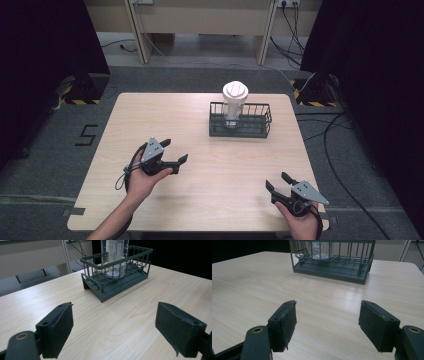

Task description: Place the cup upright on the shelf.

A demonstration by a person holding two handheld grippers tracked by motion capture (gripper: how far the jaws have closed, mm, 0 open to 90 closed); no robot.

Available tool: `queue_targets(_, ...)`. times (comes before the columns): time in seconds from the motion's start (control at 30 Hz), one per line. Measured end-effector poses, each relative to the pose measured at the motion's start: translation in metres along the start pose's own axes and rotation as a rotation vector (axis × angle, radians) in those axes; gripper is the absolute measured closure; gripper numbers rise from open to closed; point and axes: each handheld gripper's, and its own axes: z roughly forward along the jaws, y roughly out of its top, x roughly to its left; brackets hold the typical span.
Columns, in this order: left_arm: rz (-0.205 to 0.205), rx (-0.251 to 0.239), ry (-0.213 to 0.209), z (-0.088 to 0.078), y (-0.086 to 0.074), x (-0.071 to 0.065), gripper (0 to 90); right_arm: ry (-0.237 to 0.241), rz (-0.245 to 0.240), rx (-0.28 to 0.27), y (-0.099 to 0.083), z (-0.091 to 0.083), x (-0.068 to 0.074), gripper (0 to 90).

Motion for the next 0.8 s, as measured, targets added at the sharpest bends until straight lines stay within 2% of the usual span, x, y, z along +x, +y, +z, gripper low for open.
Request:
queue_targets(0.43,-0.03,0.0,0.033,-0.023,-0.014,0.009,14.4,-0.002,0.0,0.001,0.0,0.0,0.0,30.9)
queue_targets(0.8,-0.071,-0.001,0.093,-0.051,-0.033,0.022,14.5,-0.002,-0.005,0.001,0.0,0.0,0.0,30.9)
